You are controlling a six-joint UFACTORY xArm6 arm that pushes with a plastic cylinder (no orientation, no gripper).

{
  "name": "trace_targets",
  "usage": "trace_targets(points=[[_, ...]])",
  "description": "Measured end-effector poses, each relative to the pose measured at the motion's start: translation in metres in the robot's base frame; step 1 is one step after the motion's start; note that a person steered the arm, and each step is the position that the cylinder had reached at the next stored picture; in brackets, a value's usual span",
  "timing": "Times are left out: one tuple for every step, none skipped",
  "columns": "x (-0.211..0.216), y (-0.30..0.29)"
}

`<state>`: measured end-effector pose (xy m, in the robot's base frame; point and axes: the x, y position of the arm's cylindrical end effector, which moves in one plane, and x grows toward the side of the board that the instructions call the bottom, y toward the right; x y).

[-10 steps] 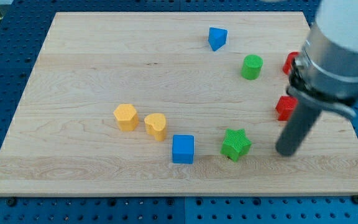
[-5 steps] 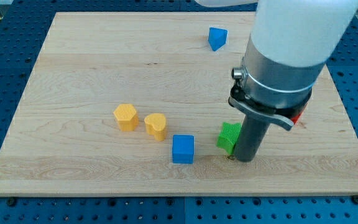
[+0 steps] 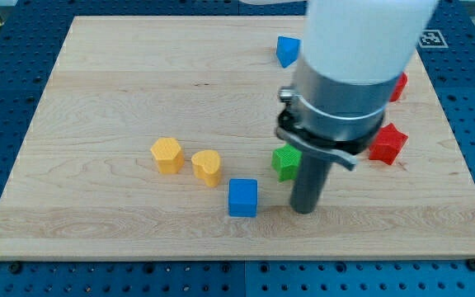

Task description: Push the green blocks towards the center of the board

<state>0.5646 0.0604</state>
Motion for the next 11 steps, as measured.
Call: trace_targets(points=[[-0.053,0.007],[-0.063,0.008],[-0.066,0.007],[-0.098,0.007],[-0.080,0.007],[-0.098,0.039],[-0.121,0.032],[-0.122,0.030],[-0.125,0.030],[-0.111,0.034],[-0.131,0.065]])
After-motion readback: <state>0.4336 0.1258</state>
